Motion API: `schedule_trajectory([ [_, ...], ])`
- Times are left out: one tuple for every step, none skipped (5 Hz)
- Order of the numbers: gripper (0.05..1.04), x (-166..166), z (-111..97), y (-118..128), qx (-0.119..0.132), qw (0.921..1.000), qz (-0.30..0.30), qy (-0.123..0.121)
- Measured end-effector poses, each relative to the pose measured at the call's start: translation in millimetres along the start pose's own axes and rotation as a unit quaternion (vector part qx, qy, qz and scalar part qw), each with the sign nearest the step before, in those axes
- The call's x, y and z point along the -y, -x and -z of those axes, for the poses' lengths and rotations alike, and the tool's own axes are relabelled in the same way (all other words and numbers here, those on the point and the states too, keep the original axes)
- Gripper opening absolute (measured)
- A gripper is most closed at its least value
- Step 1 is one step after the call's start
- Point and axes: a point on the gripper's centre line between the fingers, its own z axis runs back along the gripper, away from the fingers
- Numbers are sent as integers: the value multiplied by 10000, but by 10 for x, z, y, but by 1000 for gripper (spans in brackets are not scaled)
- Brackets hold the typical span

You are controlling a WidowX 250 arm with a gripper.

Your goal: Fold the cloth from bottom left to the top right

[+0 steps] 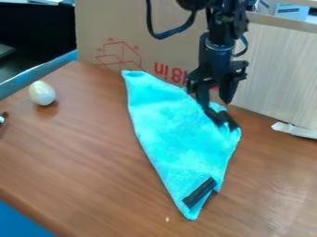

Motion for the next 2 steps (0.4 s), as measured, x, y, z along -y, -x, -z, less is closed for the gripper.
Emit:
schedule_trajectory([
  [994,-44,-301,53,4,9994,95,347],
  [1000,-414,-744,-52,173,9978,283,570],
])
